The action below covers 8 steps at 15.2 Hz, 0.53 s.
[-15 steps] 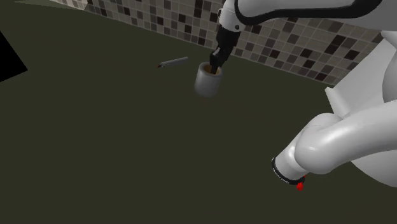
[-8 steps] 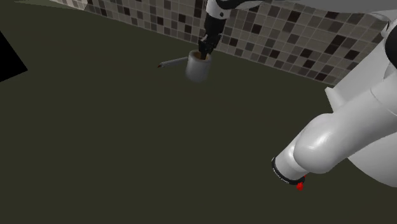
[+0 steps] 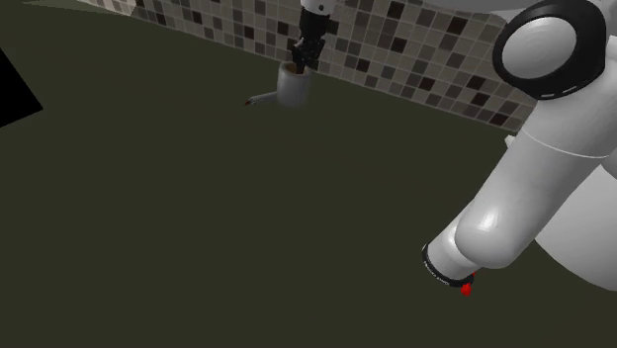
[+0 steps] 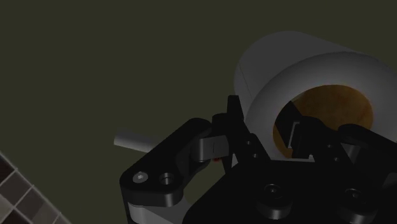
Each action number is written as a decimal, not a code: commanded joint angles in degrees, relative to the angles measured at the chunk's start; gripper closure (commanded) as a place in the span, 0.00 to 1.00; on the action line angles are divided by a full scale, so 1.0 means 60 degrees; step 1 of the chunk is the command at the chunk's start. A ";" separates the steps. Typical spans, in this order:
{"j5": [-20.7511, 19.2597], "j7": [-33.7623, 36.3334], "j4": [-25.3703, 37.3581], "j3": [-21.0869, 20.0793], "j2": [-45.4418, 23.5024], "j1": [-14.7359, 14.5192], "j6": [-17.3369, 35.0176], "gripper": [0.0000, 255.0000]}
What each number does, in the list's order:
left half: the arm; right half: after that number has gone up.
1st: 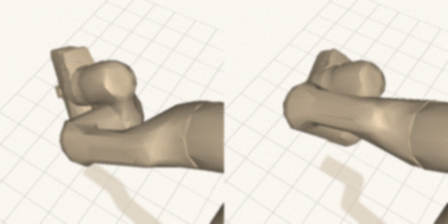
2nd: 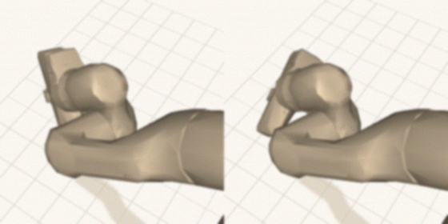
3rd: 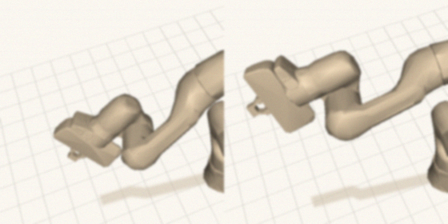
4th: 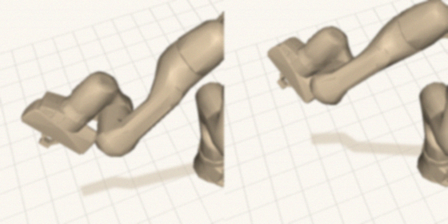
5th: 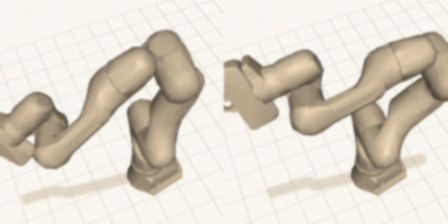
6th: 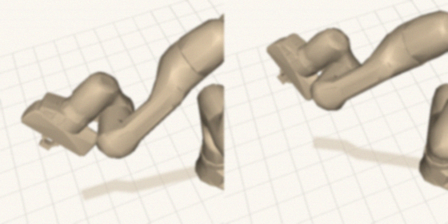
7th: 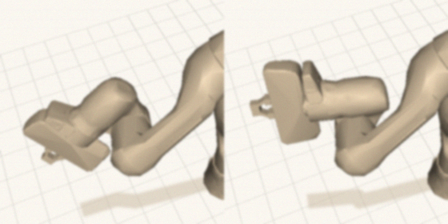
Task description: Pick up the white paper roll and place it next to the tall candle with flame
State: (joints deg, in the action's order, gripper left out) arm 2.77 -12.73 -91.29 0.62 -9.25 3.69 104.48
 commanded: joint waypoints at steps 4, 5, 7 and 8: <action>0.0023 -0.0115 0.0121 0.0033 -0.0520 0.0054 0.0400 1.00; 0.0025 -0.0120 -0.0002 0.0033 -0.0524 0.0054 0.0527 1.00; 0.0029 -0.0131 -0.0240 0.0032 -0.0538 0.0052 0.0779 1.00; 0.0031 -0.0137 -0.0355 0.0031 -0.0548 0.0052 0.0903 1.00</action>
State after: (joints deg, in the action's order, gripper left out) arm 2.94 -13.48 -93.00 0.79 -12.44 3.98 109.31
